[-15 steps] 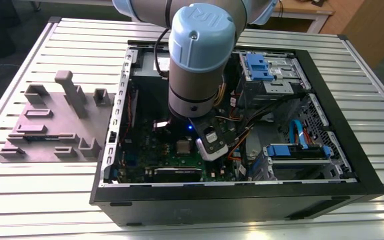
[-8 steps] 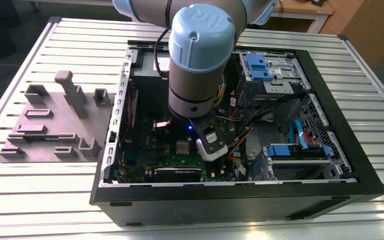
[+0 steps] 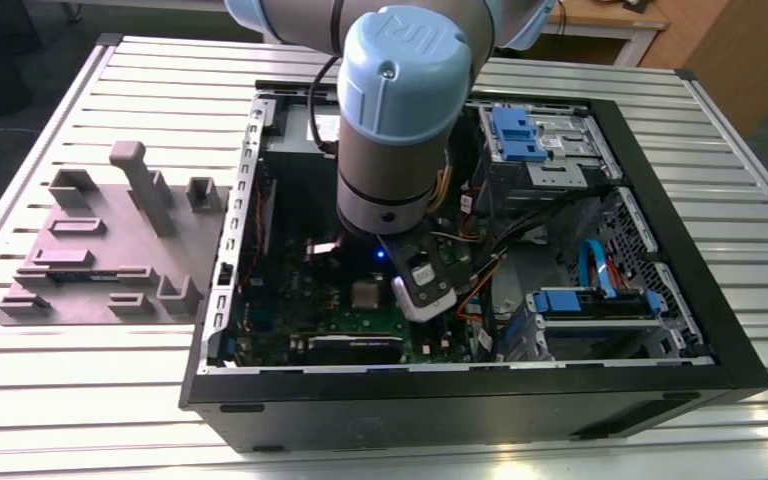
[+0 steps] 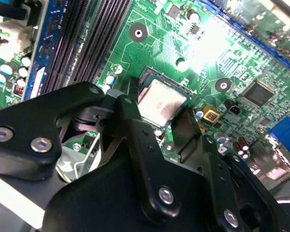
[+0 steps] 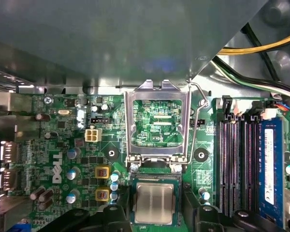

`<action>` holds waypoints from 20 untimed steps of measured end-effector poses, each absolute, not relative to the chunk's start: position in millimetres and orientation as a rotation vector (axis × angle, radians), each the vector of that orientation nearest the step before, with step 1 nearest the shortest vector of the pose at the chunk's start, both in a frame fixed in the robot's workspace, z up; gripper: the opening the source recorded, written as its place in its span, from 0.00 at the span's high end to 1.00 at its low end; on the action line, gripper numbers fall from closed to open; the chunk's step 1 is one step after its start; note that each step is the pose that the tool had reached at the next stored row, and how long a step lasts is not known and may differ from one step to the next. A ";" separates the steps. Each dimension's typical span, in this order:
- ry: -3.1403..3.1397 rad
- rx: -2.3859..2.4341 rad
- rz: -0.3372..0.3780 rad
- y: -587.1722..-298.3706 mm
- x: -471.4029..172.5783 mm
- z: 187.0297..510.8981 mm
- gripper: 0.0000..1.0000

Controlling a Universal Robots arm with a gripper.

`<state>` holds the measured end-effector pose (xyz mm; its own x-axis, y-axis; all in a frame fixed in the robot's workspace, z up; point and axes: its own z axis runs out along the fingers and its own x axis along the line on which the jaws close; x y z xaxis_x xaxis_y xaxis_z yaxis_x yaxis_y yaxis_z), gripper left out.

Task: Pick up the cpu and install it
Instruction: 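Place the cpu into insertion slot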

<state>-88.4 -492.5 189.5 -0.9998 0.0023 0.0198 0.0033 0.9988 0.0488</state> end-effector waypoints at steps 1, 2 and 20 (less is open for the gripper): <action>-3.121 -0.004 -0.077 -492.5 -88.3 189.5 0.49; -3.121 -0.004 -0.077 -492.4 -88.3 189.5 0.49; -3.121 0.002 -0.078 -492.5 -88.3 189.1 0.42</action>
